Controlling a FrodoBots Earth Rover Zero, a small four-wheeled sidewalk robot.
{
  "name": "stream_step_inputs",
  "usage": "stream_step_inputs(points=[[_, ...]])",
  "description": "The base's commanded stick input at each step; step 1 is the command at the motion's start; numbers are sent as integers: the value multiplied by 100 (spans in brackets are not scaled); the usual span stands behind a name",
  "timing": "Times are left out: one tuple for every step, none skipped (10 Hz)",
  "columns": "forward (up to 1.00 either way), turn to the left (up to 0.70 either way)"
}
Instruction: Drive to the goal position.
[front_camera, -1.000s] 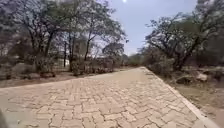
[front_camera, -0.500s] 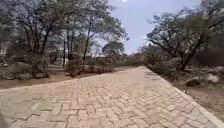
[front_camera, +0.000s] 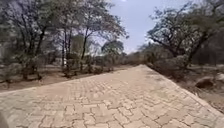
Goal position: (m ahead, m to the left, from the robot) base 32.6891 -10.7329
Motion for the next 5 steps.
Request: stream_step_inputs(points=[[85,0],[85,-1],[85,-4],[85,-30],[85,-30]])
